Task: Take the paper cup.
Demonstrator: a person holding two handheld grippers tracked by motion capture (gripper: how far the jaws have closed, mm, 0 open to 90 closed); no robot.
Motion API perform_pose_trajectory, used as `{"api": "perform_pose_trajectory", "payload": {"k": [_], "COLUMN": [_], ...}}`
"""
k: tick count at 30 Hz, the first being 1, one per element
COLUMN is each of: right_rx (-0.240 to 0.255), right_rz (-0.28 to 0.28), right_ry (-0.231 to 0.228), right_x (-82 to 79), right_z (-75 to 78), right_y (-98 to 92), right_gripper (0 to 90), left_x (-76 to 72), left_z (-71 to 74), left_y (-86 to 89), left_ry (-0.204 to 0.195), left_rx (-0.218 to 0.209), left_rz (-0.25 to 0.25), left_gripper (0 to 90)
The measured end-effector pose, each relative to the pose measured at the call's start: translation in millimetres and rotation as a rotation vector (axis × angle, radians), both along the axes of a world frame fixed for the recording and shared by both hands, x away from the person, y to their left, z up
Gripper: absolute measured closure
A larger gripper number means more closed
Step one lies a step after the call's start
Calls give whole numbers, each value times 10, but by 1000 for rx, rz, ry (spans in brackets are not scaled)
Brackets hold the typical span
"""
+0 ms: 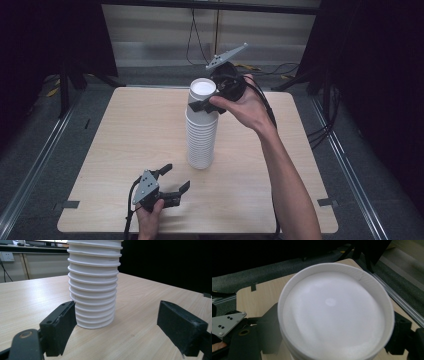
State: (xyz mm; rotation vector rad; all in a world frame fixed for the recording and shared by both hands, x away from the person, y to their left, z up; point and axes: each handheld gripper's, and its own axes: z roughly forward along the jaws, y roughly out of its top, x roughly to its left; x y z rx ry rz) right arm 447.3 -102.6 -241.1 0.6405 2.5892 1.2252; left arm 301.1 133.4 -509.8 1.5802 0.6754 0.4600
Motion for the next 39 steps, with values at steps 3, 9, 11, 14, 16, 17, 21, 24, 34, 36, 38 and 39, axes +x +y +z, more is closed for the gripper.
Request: {"api": "perform_pose_trajectory", "payload": {"k": [3, 9, 11, 14, 16, 17, 21, 24, 34, 36, 38, 39], "right_rx": [7, 35, 39, 65, 71, 74, 114, 135, 219, 227, 243, 254], "right_rz": [5, 1, 2, 2, 3, 3, -1, -1, -17, -18, -22, -20], "right_ry": [0, -11, -15, -34, -34, -34, -46, -57, -89, -92, -100, -102], "right_x": [5, -27, -26, -43, -43, -42, -58, -83, -113, -116, -123, -127], "right_z": [18, 91, 90, 115, 119, 120, 140, 167, 198, 205, 215, 219], "right_y": [-2, -38, -42, -48, -52, -58, -98, -127, -191, -199, -213, -221], "right_gripper": [204, 206, 207, 208, 209, 208, 209, 211, 212, 212, 213, 214], "left_x": [1, 0, -2, 1, 1, 0, 0, 0, -1, 1, 0, 0], "left_z": [0, 0, -1, 0, 0, 0, 0, 0, -1, 0, -1, -1], "left_y": [1, 1, -2, 2, 2, 2, 3, 6, -2, 2, -2, -2], "left_ry": [-1, -1, -1, -2, -2, -2, -3, -4, -1, -2, -1, -1], "left_rx": [1, 0, -4, 1, -1, -1, 0, 5, -6, -1, -7, -7], "left_rz": [0, 3, 4, 0, 0, 0, -1, 0, 2, 1, 2, 2], "left_gripper": [157, 157, 157, 156, 157, 156, 157, 157, 156, 157, 157, 156]}}
